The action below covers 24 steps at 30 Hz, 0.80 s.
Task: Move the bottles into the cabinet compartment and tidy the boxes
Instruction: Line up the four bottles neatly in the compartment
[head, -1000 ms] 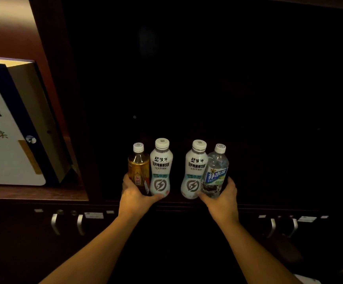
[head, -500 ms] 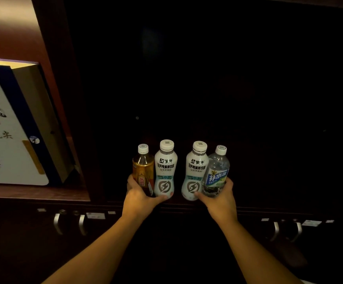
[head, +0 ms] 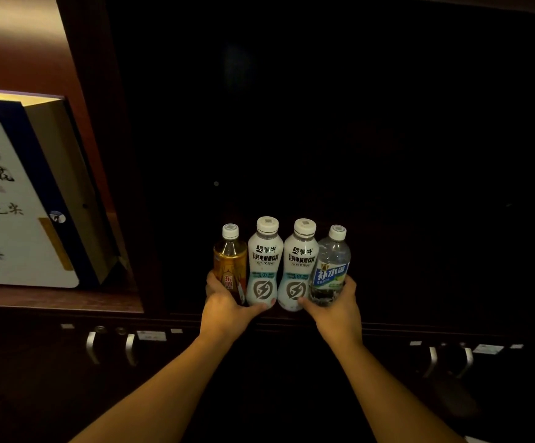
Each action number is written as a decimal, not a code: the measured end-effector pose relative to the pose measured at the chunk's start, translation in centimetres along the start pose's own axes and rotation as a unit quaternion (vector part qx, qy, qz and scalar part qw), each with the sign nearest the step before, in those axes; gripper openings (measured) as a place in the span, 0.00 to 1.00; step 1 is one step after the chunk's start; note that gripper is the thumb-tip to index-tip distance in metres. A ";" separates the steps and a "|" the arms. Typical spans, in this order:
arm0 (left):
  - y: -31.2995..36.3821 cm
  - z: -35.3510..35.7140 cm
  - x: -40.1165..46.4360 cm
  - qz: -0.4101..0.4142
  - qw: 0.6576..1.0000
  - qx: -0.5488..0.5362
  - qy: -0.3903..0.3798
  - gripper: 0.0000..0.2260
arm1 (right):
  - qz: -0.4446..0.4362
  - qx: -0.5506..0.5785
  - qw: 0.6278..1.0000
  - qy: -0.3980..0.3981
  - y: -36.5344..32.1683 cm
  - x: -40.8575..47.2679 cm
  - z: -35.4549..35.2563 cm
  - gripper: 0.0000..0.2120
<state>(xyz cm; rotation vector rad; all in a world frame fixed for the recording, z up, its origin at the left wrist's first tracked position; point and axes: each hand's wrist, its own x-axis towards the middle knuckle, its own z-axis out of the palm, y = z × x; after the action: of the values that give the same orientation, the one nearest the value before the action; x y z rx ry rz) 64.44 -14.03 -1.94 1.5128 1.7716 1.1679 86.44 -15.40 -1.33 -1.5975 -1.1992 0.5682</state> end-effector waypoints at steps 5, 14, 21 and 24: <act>0.2 -0.4 0.4 0.009 1.000 -0.002 -0.016 0.63 | 0.002 -0.009 1.000 0.005 0.0 -0.1 -0.2 0.45; 0.2 -0.2 0.3 0.003 1.000 0.011 -0.010 0.61 | 0.011 -0.019 1.000 -0.002 -0.1 -0.2 -0.4 0.46; 0.3 -0.5 0.3 -0.012 0.999 0.021 -0.022 0.62 | 0.019 -0.018 0.999 -0.043 -0.1 -0.1 -0.8 0.47; 0.5 -0.8 0.4 -0.022 0.999 0.038 -0.027 0.62 | 0.007 -0.021 0.998 -0.050 -0.1 0.0 -1.2 0.43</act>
<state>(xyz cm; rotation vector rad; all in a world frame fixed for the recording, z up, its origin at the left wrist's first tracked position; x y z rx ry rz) 63.93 -13.88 -1.10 1.5263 1.8225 1.0399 87.34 -15.90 -0.79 -1.6300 -1.2830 0.6427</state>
